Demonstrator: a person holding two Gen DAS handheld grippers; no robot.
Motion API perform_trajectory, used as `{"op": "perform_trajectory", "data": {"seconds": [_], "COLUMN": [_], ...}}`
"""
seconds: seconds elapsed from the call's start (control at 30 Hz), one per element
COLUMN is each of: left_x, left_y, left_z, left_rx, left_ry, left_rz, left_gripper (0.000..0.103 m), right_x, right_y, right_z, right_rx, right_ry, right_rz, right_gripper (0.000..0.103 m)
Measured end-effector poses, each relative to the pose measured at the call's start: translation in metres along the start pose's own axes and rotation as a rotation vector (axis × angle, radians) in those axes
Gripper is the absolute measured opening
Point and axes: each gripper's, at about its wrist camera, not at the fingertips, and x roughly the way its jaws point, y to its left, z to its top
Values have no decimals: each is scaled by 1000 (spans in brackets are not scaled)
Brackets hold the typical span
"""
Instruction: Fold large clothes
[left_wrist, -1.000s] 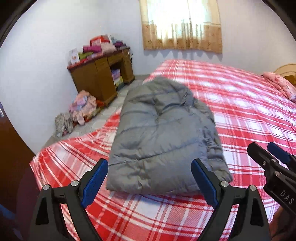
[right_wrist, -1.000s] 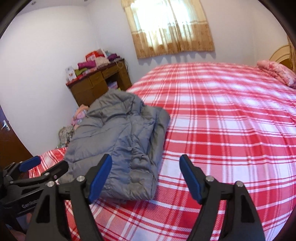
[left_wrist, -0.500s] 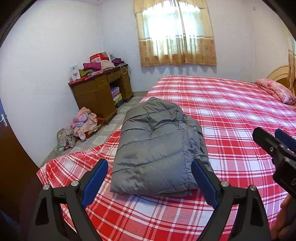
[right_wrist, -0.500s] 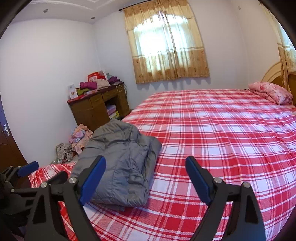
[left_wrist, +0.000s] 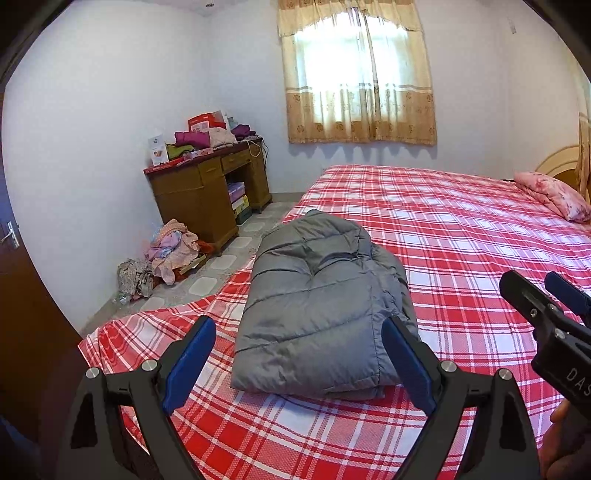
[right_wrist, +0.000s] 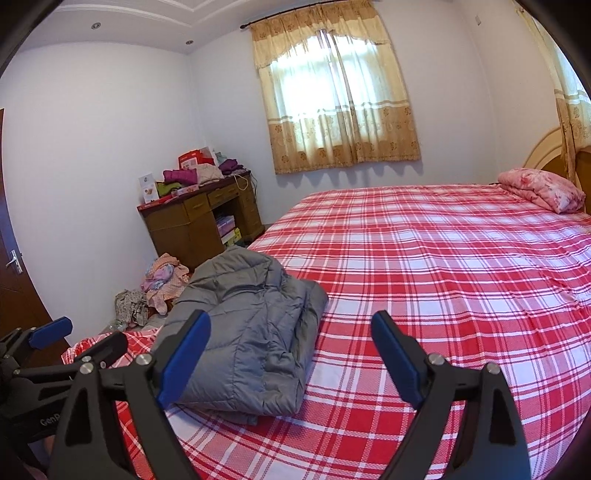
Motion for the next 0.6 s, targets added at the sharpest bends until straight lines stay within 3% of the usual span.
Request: {"op": "perform_trajectory", "data": {"seconds": [0.13, 0.23, 0.6], "left_x": [-4, -7, -12], "left_y": [1, 2, 1], "left_z": [1, 2, 1], "left_rx": [15, 10, 11], "left_ry": [-12, -21, -36], "left_rz": [30, 20, 11], "left_gripper": [92, 92, 92], "right_x": [-5, -8, -12], "right_y": [1, 3, 3], "right_z": [2, 4, 5], "right_rx": [3, -11, -3], "right_ry": [-14, -25, -34], "right_rz": [6, 5, 9], "right_gripper": [91, 95, 95]}}
